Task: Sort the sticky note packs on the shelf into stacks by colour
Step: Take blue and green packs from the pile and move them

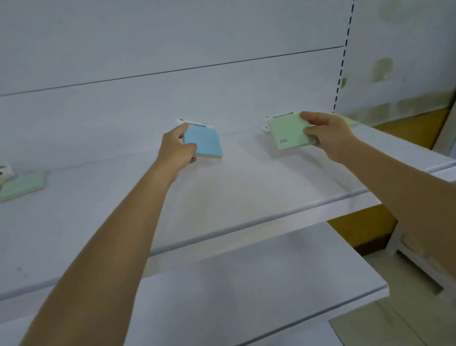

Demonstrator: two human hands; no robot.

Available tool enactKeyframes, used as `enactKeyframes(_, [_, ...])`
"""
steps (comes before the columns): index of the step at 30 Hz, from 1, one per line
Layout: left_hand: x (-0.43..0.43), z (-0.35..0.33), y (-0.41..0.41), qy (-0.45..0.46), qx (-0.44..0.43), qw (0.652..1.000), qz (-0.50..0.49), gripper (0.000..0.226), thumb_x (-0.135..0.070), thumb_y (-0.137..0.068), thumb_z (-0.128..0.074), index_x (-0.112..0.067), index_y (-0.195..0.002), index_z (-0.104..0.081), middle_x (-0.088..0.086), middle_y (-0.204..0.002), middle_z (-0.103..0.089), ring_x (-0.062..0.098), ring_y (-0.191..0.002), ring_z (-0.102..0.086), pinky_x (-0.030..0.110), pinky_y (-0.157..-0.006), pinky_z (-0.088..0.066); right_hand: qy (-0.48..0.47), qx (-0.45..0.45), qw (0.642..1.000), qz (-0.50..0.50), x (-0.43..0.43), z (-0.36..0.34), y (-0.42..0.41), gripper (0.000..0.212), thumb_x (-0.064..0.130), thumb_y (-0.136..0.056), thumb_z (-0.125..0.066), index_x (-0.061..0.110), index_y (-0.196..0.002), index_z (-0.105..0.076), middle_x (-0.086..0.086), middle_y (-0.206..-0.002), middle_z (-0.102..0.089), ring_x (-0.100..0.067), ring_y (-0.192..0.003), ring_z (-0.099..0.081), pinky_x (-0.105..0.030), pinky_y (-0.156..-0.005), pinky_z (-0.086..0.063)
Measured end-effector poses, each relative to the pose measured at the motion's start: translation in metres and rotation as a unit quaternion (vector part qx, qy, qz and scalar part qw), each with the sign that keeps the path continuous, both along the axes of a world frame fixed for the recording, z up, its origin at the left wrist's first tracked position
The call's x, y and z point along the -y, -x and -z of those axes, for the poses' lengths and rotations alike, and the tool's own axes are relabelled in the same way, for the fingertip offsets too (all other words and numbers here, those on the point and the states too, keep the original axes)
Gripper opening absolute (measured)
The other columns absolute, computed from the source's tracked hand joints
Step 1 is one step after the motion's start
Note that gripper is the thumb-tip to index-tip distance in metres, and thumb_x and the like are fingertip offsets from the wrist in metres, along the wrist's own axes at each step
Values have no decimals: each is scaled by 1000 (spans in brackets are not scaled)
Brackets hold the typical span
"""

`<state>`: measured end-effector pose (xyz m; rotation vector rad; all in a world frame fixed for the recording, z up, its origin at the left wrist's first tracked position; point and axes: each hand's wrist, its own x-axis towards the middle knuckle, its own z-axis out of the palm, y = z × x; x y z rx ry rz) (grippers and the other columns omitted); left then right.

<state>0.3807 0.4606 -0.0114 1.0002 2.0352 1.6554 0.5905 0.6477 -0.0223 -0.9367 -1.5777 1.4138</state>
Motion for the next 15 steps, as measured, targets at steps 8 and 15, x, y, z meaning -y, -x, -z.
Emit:
enactKeyframes(8, [-57,5,3,-3,16,1000,10,52,5,-87,-46,-9,-137,-39,1,-116,-38,20,-103,-47,22,-68,-48,-10,39,999,30,-64,1,7,42,-9,-87,-45,4,-126,-54,-14,-133,-52,-18,-104,-48,-30,-97,-45])
enactKeyframes(15, [-93,20,8,4,40,999,-9,49,4,-88,-44,-9,-135,-42,1,-113,-40,20,-102,-46,29,-73,-48,-48,110,993,14,-84,4,34,41,-8,-86,-46,1,-126,-53,-15,-135,-53,-16,-106,-49,-30,-106,-38])
